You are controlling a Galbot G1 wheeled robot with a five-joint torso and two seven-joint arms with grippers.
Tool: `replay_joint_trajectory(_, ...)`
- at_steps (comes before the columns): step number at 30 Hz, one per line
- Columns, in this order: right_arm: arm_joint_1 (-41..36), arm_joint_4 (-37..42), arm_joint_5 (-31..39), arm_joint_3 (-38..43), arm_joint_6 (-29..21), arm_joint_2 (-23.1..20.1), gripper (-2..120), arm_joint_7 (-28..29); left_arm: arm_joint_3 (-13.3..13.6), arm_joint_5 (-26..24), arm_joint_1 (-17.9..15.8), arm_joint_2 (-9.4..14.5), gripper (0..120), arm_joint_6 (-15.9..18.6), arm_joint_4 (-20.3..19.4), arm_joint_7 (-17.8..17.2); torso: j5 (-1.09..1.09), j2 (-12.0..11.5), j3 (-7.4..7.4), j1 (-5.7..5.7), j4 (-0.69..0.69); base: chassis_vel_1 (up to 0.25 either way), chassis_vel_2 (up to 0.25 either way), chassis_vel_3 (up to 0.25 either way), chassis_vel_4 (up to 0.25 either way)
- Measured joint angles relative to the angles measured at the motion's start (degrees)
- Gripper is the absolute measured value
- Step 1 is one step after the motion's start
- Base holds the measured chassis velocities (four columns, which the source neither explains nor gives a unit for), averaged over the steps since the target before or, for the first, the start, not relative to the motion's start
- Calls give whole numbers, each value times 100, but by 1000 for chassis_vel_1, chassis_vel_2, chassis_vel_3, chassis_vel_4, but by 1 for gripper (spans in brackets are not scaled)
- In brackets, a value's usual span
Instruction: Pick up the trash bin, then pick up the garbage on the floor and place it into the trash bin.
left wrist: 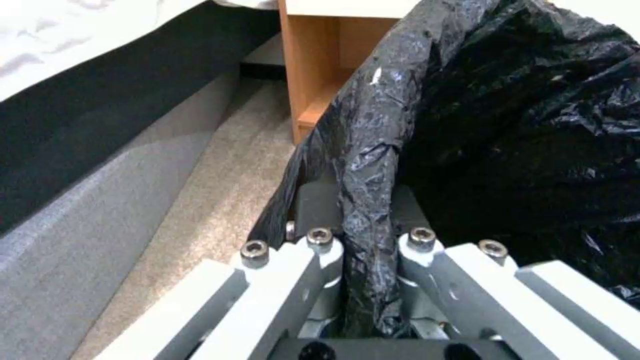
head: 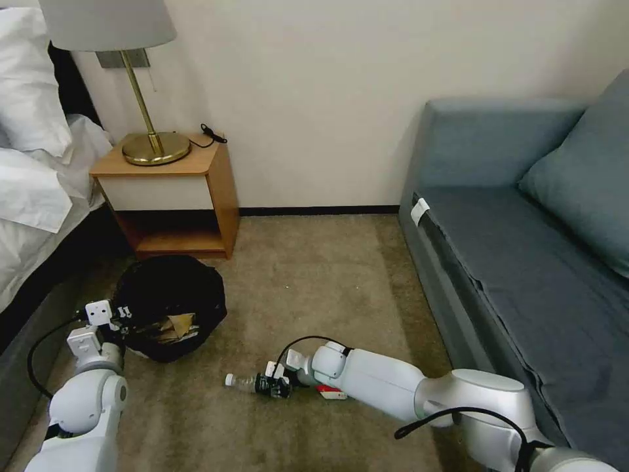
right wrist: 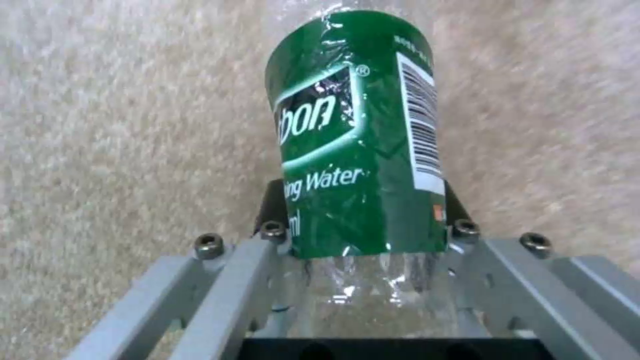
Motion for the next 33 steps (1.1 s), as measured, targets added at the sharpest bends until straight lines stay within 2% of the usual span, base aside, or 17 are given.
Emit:
replay_joint_trajectory(7, 69, 201, -52, 634, 104, -170, 23, 3, -36, -50, 17, 122, 3, -6, 43, 7, 1, 0, 0, 0, 0, 0, 0, 0, 0)
replay_joint_trajectory(10, 126, 261, -114, 1315, 184, -272, 23, 4, -39, -31, 69, 176, 3, -63, 63, 67, 0, 0, 0, 0, 0, 0, 0, 0, 0)
replay_joint_trajectory(21, 365, 599, -81, 2741, 291, -248, 23, 40, 45, 22, 25, 154, 3, -108, 243, 81, 0, 0, 0, 0, -1, 0, 0, 0, 0)
replay_joint_trajectory(26, 541, 1051, 220, 2824, 193, -125, 23, 167, 114, 68, -75, 120, 3, -109, 243, 114, 0, 0, 0, 0, 0, 0, 0, 0, 0)
replay_joint_trajectory(33, 740, 1542, 885, 2505, -33, 172, 23, 388, 178, 93, -162, 139, 3, -89, 121, 191, 0, 0, 0, 0, -1, 0, 0, 0, 0)
